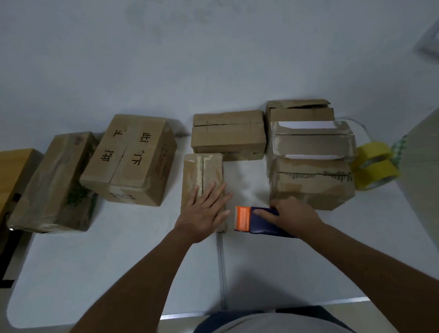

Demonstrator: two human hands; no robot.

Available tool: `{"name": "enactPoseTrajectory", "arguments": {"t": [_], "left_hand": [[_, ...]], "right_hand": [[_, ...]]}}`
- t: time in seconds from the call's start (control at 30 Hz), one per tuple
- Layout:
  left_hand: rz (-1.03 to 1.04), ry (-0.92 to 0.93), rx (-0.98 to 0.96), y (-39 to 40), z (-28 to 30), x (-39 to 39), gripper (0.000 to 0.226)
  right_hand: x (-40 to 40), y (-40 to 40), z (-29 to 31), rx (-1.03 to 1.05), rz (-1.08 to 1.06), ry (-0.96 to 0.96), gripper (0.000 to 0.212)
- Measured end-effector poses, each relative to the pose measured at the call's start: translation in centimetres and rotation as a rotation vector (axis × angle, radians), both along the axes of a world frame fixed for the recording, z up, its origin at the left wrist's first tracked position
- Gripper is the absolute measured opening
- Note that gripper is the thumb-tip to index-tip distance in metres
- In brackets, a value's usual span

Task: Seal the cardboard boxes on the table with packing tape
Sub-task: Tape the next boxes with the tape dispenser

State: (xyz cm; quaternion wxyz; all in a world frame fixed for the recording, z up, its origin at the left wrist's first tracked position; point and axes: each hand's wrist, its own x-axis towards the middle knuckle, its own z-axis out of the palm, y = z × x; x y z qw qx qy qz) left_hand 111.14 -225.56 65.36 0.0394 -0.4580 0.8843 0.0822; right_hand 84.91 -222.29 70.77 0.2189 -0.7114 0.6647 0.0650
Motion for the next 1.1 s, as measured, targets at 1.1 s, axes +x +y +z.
{"name": "enactPoseTrajectory", "arguments": {"t": [1.1], "left_hand": [[0.136,0.361,0.199,-0.9,0.9,-0.5,0.044]], "right_hand": [[1.0,0.7,-1.0,0.066,-0.101,0.021,0.05]]}}
